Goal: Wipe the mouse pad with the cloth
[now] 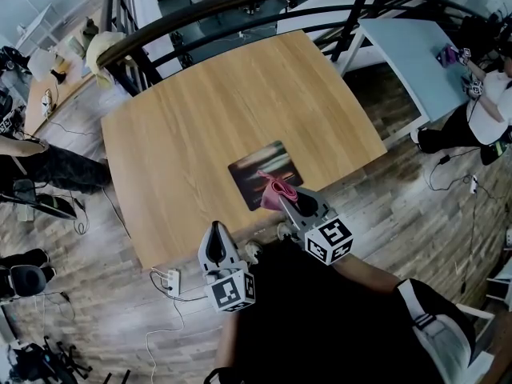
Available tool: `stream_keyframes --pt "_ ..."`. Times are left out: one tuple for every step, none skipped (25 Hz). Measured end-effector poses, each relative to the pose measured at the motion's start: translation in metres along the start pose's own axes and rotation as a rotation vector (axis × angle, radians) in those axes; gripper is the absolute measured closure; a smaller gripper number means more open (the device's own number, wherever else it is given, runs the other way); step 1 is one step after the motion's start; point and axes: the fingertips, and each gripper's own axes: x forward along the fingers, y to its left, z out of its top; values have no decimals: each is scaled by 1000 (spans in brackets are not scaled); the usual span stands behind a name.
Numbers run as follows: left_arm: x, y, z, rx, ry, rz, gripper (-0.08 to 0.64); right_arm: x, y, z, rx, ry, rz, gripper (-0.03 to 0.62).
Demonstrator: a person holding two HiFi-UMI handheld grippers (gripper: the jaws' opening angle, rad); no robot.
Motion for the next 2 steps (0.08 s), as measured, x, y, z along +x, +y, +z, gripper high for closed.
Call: stream_keyframes --pt "1 0 0 0 1 -1 535 0 0 1 -1 -1 0 526" --pt "1 0 0 0 1 -1 535 1 0 1 -2 -2 1 526"
